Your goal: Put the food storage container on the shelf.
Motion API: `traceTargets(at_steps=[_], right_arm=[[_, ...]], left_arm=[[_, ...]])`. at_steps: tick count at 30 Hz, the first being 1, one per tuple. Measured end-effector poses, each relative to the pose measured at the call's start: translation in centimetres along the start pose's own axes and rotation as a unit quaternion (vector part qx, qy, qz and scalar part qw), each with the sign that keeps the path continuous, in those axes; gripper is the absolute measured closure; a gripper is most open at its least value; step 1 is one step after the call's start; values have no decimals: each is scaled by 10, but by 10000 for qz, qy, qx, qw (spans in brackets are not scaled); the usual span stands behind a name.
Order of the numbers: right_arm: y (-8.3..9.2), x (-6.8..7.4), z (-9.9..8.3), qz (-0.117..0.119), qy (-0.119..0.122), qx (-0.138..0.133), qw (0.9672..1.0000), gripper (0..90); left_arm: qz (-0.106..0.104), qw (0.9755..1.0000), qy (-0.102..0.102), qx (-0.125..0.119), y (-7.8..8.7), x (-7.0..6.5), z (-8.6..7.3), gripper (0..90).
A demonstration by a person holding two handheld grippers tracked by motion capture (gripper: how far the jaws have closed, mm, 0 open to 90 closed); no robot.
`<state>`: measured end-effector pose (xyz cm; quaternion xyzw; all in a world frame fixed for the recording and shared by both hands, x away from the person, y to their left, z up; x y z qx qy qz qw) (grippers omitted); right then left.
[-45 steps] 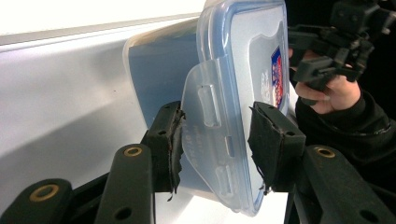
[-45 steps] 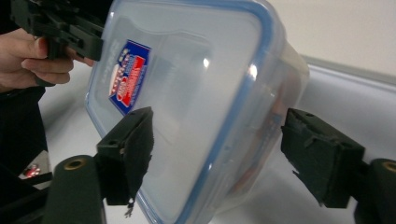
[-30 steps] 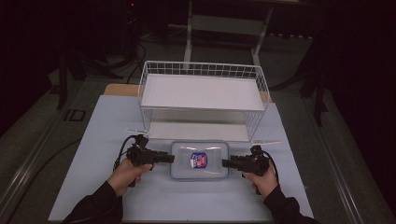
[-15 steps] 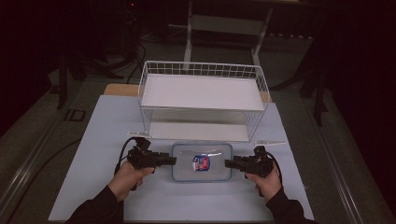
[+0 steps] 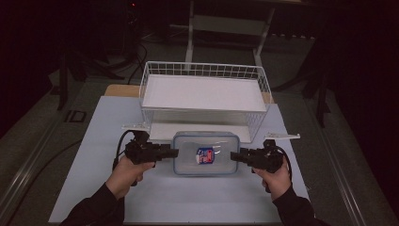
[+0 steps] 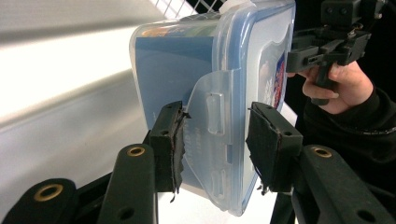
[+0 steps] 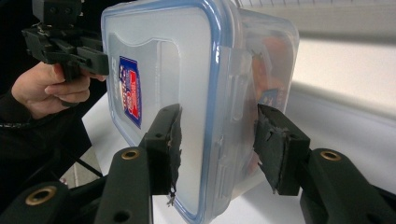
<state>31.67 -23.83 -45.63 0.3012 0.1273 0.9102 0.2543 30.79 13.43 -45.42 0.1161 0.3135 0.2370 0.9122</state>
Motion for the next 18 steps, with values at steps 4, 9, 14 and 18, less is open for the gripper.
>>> traceTargets(at_steps=[4, 9, 14, 18], right_arm=[[6, 7, 13, 3, 42, -93, 9999, 521], [12, 19, 30, -20, 146, -223, 9996, 521], [16, 26, 52, -5, 241, -359, 9991, 521], [18, 30, 70, -55, 343, -405, 9986, 520]], left_arm=[[-14, 9999, -92, -71, 6, -7, 12, 566], [3, 9997, -177, -153, 15, -16, 30, 566], [40, 9993, -260, -248, 23, -22, 50, 566], [42, 9991, -278, -318, 26, -23, 65, 565]])
Point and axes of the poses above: each handheld gripper's, and its own axes: y roughly backward along the jaws, z roughly out of its top, x roughly to its left, the point moved 2 cm from there along -y, roughly forward along the jaws, and after that the axes turned 4 degrees about -x, right-handed, at the moved point
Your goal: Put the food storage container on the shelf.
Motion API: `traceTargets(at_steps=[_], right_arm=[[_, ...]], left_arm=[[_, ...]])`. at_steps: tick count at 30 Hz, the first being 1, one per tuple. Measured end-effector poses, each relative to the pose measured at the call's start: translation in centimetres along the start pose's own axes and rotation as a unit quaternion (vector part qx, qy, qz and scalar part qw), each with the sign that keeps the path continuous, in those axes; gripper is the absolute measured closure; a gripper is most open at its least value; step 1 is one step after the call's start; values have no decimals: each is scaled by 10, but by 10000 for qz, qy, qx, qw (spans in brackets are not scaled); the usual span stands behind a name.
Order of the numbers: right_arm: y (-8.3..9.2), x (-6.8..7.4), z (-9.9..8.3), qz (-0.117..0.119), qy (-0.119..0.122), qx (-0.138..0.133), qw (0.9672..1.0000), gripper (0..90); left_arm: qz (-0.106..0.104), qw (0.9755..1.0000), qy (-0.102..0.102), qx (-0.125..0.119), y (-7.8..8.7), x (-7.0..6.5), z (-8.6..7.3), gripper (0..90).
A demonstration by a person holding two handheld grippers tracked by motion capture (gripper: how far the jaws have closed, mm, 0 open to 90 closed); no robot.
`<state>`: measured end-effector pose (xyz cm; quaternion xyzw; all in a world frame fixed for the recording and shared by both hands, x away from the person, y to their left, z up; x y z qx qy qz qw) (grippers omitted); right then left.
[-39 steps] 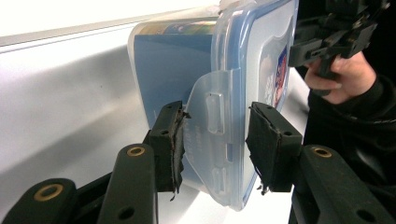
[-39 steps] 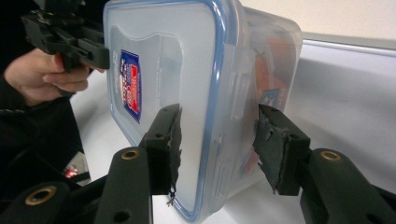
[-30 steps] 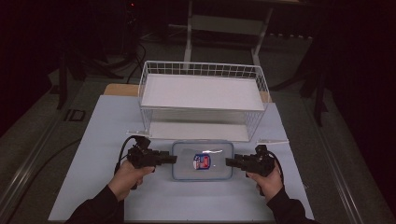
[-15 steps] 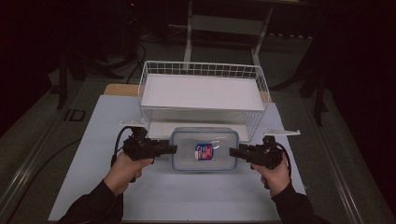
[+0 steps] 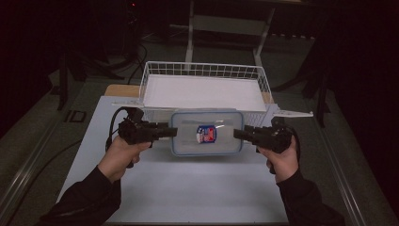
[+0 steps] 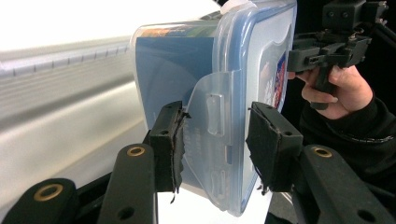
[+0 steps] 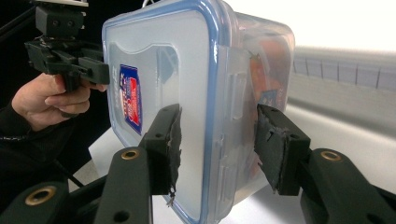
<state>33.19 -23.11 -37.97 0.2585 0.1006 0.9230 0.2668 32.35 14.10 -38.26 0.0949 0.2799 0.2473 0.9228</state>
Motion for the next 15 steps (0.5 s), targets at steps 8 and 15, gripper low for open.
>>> traceTargets(at_steps=[8, 15], right_arm=[[2, 3, 33, -30, 62, -161, 9998, 521], [8, 1, 59, -56, 62, -340, 9994, 522]], left_arm=[[48, 9998, -159, -125, 4, -4, 32, 563], [97, 9993, -324, -174, 0, -6, 64, 562]])
Point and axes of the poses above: each handheld gripper's, and its own axes: y roughly backward along the jaws, z roughly out of its top, x roughly to its left, the point moved 2 cm from there along -y, roughly forward along the jaws, and after that the axes turned 4 degrees about -x, right-handed, at the moved point
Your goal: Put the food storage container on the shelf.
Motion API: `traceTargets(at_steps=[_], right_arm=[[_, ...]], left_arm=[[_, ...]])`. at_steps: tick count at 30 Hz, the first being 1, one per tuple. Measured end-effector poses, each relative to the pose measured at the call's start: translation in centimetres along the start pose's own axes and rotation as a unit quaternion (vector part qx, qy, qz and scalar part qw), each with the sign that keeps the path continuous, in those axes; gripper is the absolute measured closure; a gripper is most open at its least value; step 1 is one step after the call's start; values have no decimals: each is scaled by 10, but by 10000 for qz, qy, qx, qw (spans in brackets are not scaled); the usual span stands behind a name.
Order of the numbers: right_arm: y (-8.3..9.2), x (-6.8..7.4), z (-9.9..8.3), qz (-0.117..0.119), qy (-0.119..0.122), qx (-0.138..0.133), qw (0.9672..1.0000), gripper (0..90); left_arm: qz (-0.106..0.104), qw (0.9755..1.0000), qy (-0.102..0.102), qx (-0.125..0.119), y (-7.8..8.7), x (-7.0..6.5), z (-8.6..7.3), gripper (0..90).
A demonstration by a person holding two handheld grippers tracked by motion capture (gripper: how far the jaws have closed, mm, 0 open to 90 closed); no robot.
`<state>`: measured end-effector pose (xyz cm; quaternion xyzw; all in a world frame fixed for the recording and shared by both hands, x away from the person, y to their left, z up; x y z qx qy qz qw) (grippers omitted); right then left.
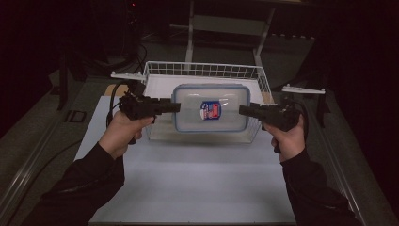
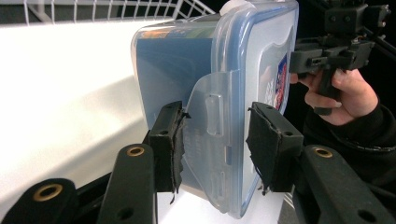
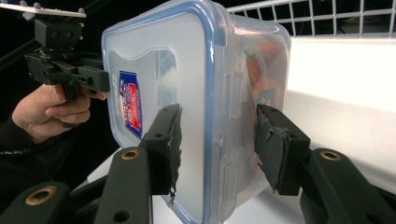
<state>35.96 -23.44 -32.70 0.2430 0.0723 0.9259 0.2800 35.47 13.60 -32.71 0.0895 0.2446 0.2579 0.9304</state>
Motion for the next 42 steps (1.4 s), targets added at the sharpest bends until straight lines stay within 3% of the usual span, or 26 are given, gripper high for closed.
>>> traceTargets(at_steps=[10, 21, 31, 38, 42], right_arm=[[-13, -17, 27, -116, -105, 13, 9999, 521], [-35, -39, 33, -232, -365, 116, 9990, 518], [-39, -44, 39, -283, -440, 191, 9984, 505], [-46, -49, 43, -427, -548, 169, 9974, 484], [-49, -51, 46, -623, -596, 156, 9962, 479]], left_arm=[[123, 9998, 138, -57, -12, 20, 23, 556], [376, 9990, 257, 3, -25, 42, 36, 541], [291, 9984, 479, -99, -28, 53, 39, 538], [472, 9971, 565, -198, -37, 61, 43, 497], [525, 9953, 783, -220, -43, 66, 45, 481]])
Point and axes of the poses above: each handheld gripper's, and its own axes: y roughly backward along the jaws, z roughly out of its top, x roughly to its left, the point moved 2 cm from there along -y, roughly forward along the jaws, and after that the axes turned 4 degrees about -x, right-handed, at the moved point
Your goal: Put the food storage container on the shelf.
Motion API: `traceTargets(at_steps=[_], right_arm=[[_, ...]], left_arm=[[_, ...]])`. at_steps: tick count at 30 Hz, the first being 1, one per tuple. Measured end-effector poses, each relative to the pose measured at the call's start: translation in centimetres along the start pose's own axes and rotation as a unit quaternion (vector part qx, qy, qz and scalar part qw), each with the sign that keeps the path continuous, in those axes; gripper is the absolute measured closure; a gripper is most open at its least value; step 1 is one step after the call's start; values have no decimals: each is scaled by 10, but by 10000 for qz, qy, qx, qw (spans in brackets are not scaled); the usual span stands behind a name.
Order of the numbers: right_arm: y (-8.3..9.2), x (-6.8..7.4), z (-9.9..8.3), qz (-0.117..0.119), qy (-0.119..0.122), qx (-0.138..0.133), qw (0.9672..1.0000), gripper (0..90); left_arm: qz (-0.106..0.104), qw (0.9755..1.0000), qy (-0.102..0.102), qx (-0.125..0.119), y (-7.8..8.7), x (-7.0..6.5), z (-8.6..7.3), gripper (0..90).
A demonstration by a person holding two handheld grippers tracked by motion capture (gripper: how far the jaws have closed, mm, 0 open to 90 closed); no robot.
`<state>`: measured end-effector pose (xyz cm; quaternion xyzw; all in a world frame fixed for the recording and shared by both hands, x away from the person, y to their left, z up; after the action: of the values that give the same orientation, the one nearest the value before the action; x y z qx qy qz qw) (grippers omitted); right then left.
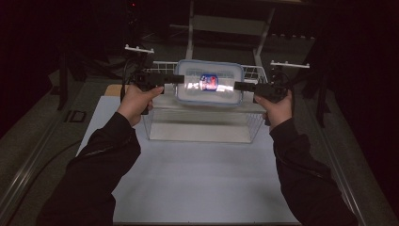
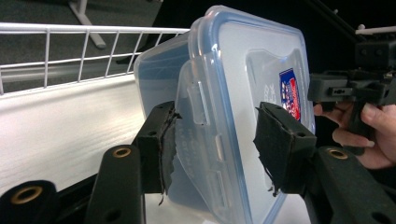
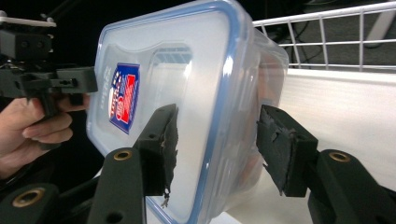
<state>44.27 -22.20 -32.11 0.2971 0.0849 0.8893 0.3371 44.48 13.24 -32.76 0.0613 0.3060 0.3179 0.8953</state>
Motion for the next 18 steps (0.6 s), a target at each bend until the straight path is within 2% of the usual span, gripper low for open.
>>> traceTargets(at_steps=[3, 5, 7, 9, 11, 12, 14, 16, 18], right_arm=[[-5, -1, 2, -68, -24, 53, 10000, 474], [-10, -1, 1, -190, -9, 112, 9998, 454], [-13, -4, 2, -178, -129, 84, 9997, 461], [-14, -6, 3, -178, -220, 65, 9996, 459], [-16, -6, 3, -223, -272, 78, 9994, 450], [-16, -6, 3, -275, -263, 79, 9992, 445], [-17, -8, 3, -298, -341, 72, 9989, 447], [-17, -10, 4, -287, -394, 74, 9988, 452], [-18, -9, 4, -327, -333, 61, 9989, 445]], left_arm=[[31, 9998, 158, 89, -5, 4, 0, 447], [-7, 9991, 399, 117, -7, 10, 1, 429], [-48, 9981, 601, 104, -10, 14, 1, 428], [-12, 9975, 697, 126, -12, 17, 2, 422], [110, 9976, 665, 135, -15, 18, 3, 396], [257, 9974, 659, 159, -17, 20, 4, 389], [290, 9974, 651, 65, -18, 20, 4, 393], [370, 9978, 550, 51, -18, 19, 6, 398], [594, 9978, 281, -63, -17, 18, 7, 397]])
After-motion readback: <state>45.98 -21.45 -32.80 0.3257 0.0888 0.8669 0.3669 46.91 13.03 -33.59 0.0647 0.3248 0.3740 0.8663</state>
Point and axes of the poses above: each handheld gripper's, and its own axes: y roughly backward along the jaws, z roughly out of its top, x roughly to its left, the point moved 2 cm from there along -y, roughly forward along the jaws, and after that the axes turned 4 degrees about -x, right-handed, at the moved point
